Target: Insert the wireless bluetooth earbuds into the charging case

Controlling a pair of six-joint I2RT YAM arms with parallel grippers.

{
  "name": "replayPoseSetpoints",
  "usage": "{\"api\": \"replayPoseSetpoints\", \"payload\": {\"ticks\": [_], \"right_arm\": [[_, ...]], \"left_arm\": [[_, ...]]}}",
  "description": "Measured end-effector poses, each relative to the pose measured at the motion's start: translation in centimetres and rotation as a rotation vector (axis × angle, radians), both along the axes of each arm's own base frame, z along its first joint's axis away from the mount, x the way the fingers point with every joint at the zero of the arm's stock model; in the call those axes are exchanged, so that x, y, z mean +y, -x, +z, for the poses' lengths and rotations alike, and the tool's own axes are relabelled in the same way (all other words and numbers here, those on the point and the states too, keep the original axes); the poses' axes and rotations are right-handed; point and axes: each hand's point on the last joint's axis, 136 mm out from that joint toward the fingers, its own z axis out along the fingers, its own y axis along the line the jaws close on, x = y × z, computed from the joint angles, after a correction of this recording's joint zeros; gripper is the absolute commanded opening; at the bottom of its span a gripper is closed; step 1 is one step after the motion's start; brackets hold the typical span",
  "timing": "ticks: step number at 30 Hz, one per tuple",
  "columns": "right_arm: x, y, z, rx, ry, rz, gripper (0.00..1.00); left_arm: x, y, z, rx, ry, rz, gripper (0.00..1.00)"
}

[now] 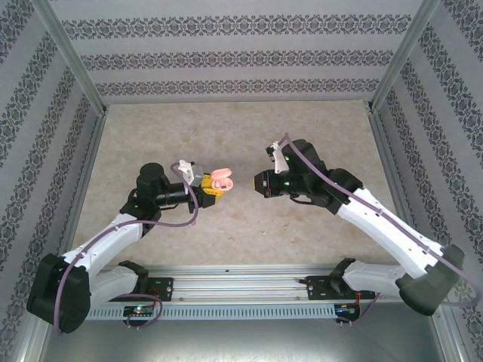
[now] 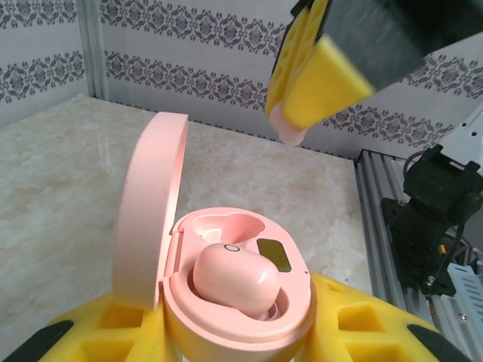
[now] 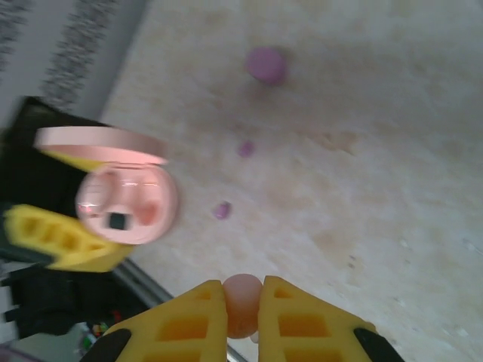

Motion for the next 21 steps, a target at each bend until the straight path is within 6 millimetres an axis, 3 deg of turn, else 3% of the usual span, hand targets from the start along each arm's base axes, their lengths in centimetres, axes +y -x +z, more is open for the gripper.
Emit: {"api": "replayPoseSetpoints", "payload": {"ticks": [3,12,21], "right_arm": [[1.3,0.9,1.7,-0.033,-0.066,0.067,0.09],[5.1,1.6,1.9,-0.006,-0.104,0.234,0.08],[5.9,1.7,2.9,-0.037,-0.117,0.277,0.07]], "left_arm": [[-0.2,0.2,0.6,-0.001,0.012,-0.018,0.15],[-0.7,0.9,1.9,0.024,0.049,-0.075,0.16],[-0.9,1.3,2.5,0.039,0.063,-0.100,0.16]]}}
